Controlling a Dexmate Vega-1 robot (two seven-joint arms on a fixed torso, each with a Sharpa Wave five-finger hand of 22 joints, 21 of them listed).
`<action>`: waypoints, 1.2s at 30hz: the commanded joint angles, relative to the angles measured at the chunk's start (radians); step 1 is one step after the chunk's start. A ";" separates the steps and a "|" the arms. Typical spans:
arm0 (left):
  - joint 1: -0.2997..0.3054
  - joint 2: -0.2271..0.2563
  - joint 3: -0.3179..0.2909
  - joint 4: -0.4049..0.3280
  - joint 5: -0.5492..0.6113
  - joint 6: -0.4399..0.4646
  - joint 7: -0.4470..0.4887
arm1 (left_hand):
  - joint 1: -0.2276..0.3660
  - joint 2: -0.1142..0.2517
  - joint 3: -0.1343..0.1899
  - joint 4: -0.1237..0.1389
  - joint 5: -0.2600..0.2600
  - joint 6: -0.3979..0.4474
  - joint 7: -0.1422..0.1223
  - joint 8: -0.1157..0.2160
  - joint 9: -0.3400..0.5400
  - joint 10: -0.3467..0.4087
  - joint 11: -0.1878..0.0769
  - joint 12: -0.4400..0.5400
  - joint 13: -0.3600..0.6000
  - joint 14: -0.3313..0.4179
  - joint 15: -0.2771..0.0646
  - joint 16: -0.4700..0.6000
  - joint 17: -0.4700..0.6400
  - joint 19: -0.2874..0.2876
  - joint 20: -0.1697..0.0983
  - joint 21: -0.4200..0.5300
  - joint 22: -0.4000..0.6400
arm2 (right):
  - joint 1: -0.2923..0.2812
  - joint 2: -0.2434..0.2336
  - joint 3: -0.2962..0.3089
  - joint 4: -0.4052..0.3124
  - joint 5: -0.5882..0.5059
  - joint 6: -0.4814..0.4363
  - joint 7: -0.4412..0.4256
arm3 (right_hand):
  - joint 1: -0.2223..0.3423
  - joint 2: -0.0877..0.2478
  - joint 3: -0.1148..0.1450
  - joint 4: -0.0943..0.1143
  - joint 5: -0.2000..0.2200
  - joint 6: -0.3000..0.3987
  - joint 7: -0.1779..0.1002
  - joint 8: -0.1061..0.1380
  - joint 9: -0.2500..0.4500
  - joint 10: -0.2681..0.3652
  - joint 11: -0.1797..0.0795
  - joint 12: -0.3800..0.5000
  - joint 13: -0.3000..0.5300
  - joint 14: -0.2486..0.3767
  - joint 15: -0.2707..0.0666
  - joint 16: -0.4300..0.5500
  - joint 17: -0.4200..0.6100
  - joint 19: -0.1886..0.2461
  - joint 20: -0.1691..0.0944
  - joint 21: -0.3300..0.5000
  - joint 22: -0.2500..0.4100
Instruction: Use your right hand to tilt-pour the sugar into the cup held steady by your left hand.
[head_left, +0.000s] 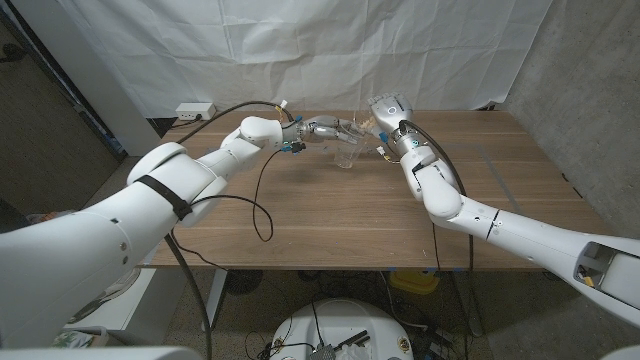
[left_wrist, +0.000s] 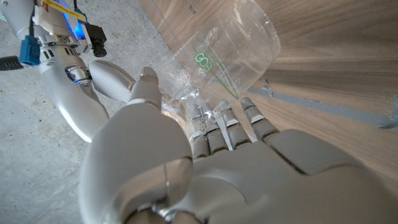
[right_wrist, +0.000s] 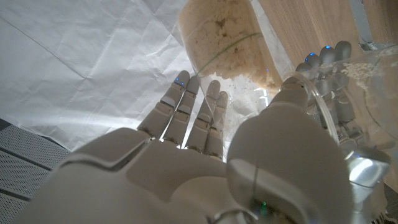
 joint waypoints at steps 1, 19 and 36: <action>0.001 0.008 0.002 -0.003 0.022 -0.014 0.012 | 0.004 0.012 0.016 0.022 0.006 0.021 -0.022 0.003 0.004 -0.003 -0.006 -0.004 0.003 0.008 -0.064 0.004 0.000 0.002 0.002 0.007 0.002 | -0.016 -0.011 0.018 -0.013 0.009 0.003 -0.011 | 0.005 0.009 -0.008 0.000 0.002 0.096 -0.089 0.003 0.004 0.009 0.006 -0.003 0.002 0.012 -0.161 -0.001 0.006 0.007 -0.012 -0.003 0.003; 0.005 0.016 0.015 -0.008 0.044 -0.023 0.039 | 0.003 0.014 0.014 0.025 0.006 0.017 -0.019 0.002 0.006 -0.004 -0.005 -0.008 0.005 0.005 -0.062 0.003 0.000 -0.001 0.006 0.007 0.002 | -0.053 -0.037 0.060 -0.057 0.007 -0.040 -0.021 | 0.009 0.012 -0.015 0.001 0.003 0.097 -0.087 0.001 0.004 0.012 -0.004 -0.008 0.005 0.016 -0.163 -0.007 0.010 0.010 -0.013 -0.003 0.003; 0.010 0.011 0.002 -0.009 0.033 -0.034 0.025 | 0.002 0.016 0.012 0.027 0.006 0.017 -0.017 0.002 0.007 -0.002 -0.003 -0.010 0.007 0.006 -0.061 0.002 0.000 -0.002 0.008 0.008 0.002 | -0.056 -0.036 0.061 -0.066 -0.016 -0.035 -0.018 | 0.012 0.014 -0.022 0.002 0.004 0.099 -0.088 -0.001 0.004 0.015 0.001 -0.012 0.008 0.020 -0.163 -0.012 0.017 0.012 -0.014 -0.004 0.003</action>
